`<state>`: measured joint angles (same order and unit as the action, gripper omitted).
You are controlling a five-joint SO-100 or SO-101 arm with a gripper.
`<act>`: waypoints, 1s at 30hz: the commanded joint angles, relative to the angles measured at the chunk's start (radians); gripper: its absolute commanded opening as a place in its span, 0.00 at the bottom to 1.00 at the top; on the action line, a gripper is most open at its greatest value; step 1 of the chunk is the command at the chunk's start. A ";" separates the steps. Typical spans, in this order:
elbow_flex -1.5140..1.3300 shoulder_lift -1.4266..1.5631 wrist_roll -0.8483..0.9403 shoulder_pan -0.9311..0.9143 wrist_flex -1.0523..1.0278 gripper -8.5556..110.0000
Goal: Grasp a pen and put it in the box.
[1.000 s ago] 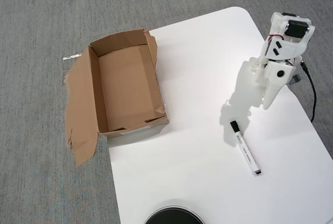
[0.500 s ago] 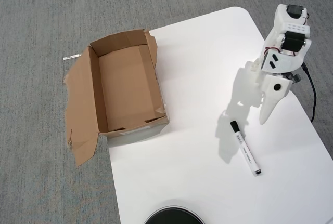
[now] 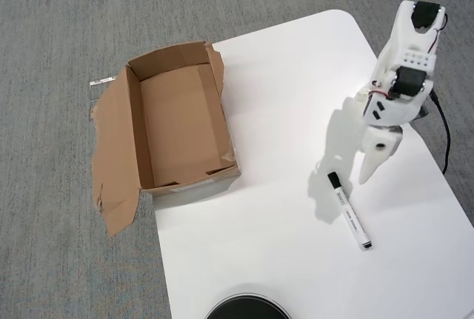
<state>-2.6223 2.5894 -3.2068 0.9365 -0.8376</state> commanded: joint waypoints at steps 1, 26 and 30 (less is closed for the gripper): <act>0.010 -0.087 -0.413 -0.005 0.011 0.08; 0.176 -0.362 -0.409 -0.065 0.012 0.15; 0.185 -0.379 -0.409 -0.065 0.012 0.19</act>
<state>-2.4766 2.2166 -3.2068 0.8797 -0.8345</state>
